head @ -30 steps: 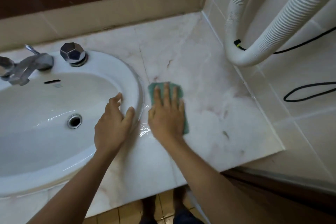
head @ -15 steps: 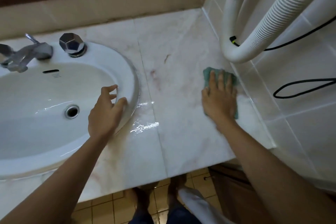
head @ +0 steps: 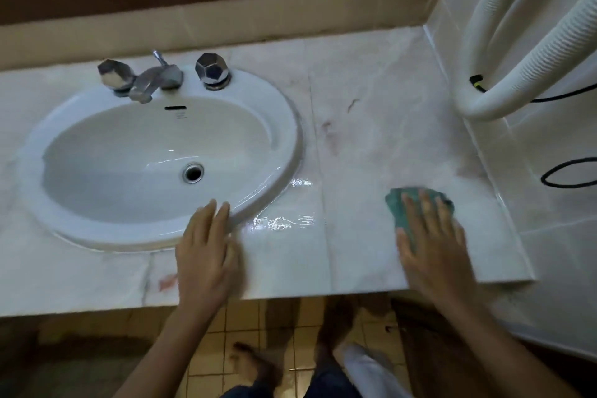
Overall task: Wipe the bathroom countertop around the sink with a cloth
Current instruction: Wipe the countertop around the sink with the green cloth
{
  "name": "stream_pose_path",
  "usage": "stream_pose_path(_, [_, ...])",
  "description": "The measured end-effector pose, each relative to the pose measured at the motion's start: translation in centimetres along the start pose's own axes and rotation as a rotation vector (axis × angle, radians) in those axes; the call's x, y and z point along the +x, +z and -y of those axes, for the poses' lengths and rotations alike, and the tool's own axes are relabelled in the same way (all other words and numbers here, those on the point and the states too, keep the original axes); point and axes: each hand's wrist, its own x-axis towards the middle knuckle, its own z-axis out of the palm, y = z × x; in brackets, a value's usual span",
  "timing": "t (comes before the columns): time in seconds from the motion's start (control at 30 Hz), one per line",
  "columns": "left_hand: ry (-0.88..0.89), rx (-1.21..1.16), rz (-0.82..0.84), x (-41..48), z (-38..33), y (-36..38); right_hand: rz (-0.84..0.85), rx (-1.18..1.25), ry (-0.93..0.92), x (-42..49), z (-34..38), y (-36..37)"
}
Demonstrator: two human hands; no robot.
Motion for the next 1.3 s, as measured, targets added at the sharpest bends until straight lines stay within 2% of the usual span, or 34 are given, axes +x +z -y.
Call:
stream_pose_path(0.1, [0.023,-0.122,0.07,-3.4,0.6,-0.4,-0.03,-0.012,0.201,4.1,-2.3,-0.6])
stream_pose_path(0.17, [0.07,-0.162,0.056,-4.8,1.2,-0.6,-0.07,0.022,0.368,6.6,-0.6,-0.4])
stream_pose_path(0.23, [0.007,-0.207,-0.002,-5.4,2.8,-1.5,-0.074,0.067,0.461,7.4,2.8,-0.1])
stream_pose_path(0.43, [-0.407,-0.209,-0.251,-6.5,14.8,-6.5,-0.042,0.109,0.148,1.5,17.6,2.9])
stream_pose_path(0.57, [-0.654,-0.115,-0.207,-7.9,24.4,-9.9,-0.02,0.114,0.099,-4.0,25.5,4.9])
stream_pose_path(0.67, [-0.654,-0.037,-0.128,-8.7,30.1,-12.1,0.025,0.114,0.099,-7.2,31.2,6.0])
stream_pose_path(0.8, [-0.578,0.066,-0.087,-8.8,34.6,-14.1,0.091,0.071,-0.005,-9.6,38.4,7.4])
stream_pose_path(0.97, [-0.499,0.107,-0.029,-9.2,35.8,-13.9,0.121,0.018,-0.211,-11.3,46.0,10.1])
stream_pose_path(1.3, [-0.394,0.166,0.015,-8.3,37.7,-14.4,0.189,-0.072,-0.62,-7.2,54.3,11.1])
